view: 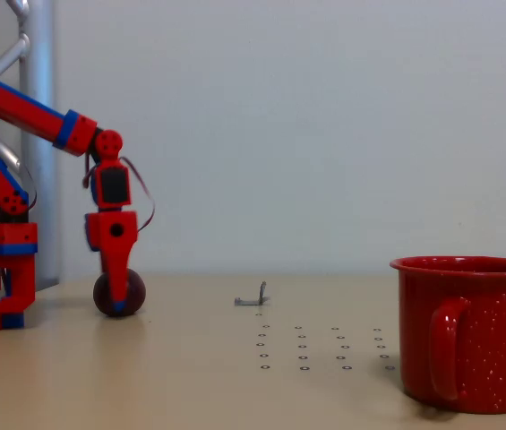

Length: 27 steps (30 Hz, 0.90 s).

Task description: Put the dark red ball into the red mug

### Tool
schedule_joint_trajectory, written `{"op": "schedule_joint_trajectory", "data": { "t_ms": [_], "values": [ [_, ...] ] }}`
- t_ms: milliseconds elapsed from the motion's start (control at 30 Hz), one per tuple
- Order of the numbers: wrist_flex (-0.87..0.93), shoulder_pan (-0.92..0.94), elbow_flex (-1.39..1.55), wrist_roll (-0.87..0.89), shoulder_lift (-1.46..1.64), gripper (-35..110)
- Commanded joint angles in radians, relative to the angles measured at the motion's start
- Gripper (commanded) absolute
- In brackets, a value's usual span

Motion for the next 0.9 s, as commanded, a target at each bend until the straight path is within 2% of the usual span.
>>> {"op": "schedule_joint_trajectory", "data": {
  "t_ms": [0,200,400,567,867],
  "values": [
    [0.014,-0.018,-0.08,-0.011,-0.012,39],
    [-0.006,-0.032,-0.084,-0.02,-0.021,37],
    [0.014,-0.029,-0.074,-0.037,-0.026,26],
    [0.014,-0.026,-0.078,-0.028,-0.026,23],
    [0.015,-0.034,-0.169,0.138,0.023,22]
  ]
}}
